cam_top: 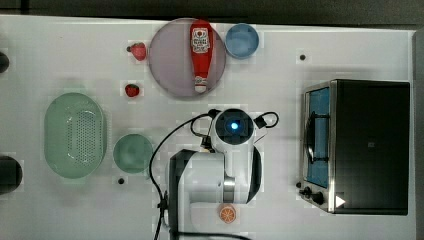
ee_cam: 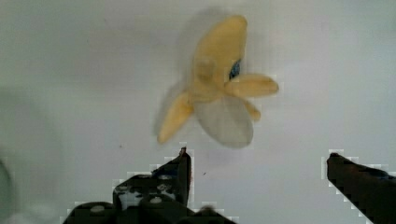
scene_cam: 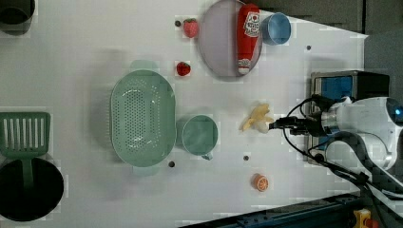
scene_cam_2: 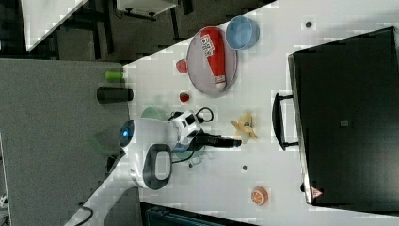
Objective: Pick Banana and place it in mug.
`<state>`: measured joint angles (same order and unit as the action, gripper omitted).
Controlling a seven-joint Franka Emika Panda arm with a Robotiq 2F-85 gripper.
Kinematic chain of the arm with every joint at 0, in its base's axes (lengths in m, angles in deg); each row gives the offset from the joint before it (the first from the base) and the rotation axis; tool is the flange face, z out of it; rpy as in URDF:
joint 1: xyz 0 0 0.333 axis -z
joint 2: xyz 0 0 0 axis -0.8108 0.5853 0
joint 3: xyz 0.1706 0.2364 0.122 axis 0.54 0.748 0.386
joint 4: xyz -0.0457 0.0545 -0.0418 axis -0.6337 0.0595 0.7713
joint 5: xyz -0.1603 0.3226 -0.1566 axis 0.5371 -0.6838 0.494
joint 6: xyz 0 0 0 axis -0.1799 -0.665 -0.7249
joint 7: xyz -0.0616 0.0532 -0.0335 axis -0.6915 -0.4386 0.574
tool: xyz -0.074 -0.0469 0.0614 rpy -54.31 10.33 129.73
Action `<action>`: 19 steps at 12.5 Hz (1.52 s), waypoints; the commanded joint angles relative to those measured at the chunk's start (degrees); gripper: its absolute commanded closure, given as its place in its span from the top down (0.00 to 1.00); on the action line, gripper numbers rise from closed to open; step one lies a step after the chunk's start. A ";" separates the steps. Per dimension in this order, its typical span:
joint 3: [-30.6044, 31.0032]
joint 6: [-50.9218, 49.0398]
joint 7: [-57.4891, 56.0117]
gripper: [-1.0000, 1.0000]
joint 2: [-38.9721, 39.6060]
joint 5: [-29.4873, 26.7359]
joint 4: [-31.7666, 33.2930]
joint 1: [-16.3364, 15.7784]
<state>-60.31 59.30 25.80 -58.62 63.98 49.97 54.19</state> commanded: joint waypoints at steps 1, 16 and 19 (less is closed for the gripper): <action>-0.13 4.04 -8.55 1.00 2.89 -1.43 -0.83 -0.02; 0.27 22.36 -8.53 0.38 13.33 -1.48 1.00 -0.13; -0.16 21.89 -8.51 0.31 10.09 -1.53 1.83 0.14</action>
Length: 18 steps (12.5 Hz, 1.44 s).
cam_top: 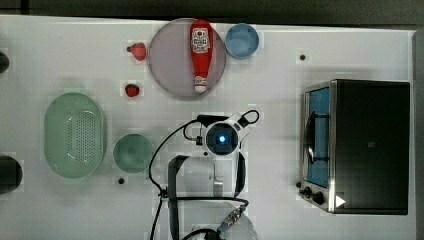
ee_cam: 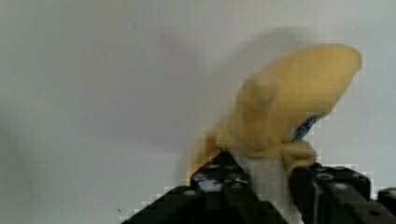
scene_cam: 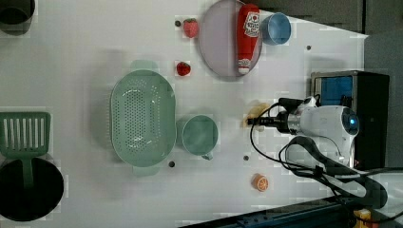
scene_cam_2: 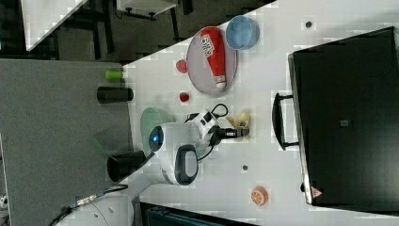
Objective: Pick Banana and place it in mug.
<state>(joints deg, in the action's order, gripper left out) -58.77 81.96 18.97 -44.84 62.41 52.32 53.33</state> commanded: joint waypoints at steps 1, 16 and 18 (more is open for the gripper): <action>-1.83 -1.80 -1.70 0.31 -5.63 0.04 -0.39 1.11; 0.89 -60.99 6.73 0.31 -37.74 -0.25 -21.30 -0.12; 4.99 -61.56 13.40 0.31 -37.19 -1.83 -21.64 -1.21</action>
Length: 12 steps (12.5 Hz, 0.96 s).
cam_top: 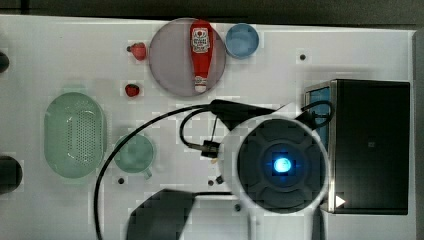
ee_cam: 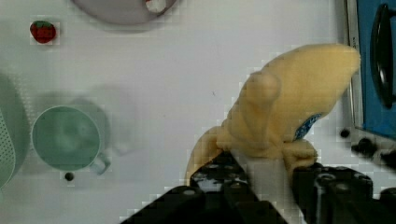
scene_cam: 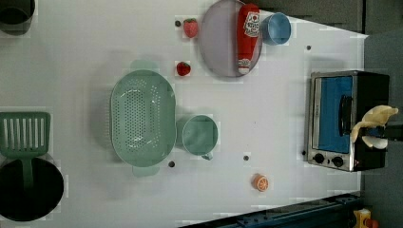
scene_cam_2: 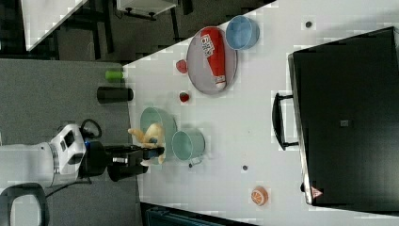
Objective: Pick Banana and place it in mug.
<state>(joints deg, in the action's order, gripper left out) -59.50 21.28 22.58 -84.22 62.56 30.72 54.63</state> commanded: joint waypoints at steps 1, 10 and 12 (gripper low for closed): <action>8.08 -0.85 13.29 0.31 2.60 -3.20 -0.03 -2.98; 26.35 15.69 41.91 0.31 14.73 -5.74 3.34 -3.79; 27.70 22.22 45.16 0.31 17.18 -5.69 6.44 -3.80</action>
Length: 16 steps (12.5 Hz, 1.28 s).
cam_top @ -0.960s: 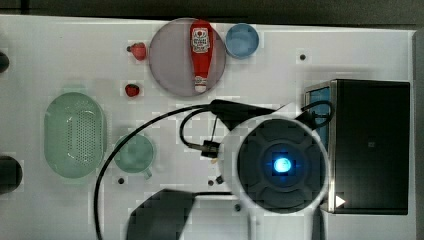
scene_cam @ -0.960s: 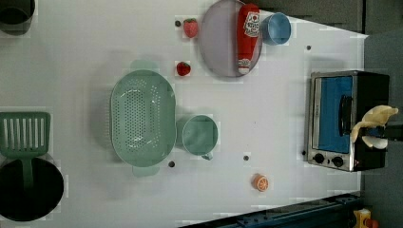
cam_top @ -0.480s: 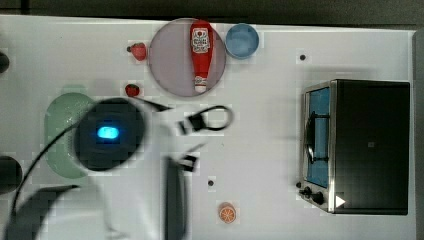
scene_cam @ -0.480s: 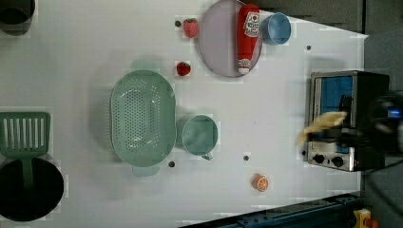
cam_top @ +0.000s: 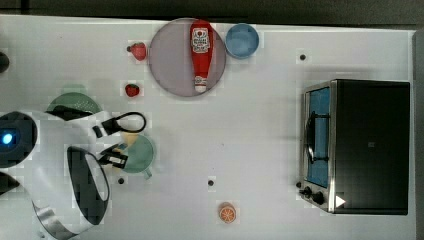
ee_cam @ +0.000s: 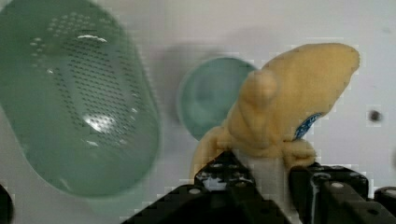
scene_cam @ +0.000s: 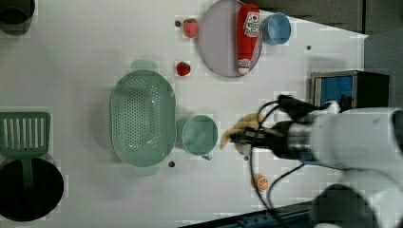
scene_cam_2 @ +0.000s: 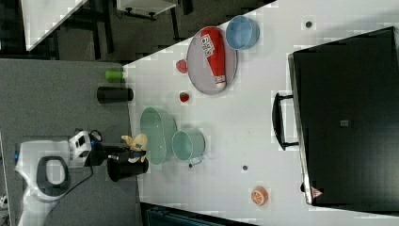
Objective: Pick Banana and place it in mug.
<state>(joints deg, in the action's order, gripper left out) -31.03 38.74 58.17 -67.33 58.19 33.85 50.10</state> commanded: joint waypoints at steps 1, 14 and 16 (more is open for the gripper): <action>-0.31 7.92 10.69 0.31 1.35 -1.22 5.08 0.71; -0.30 25.92 11.84 0.99 7.92 -1.00 13.10 0.82; -0.19 25.38 11.84 1.00 5.68 -1.18 12.86 0.83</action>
<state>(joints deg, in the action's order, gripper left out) -31.87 64.25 67.44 -58.32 57.10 47.73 51.12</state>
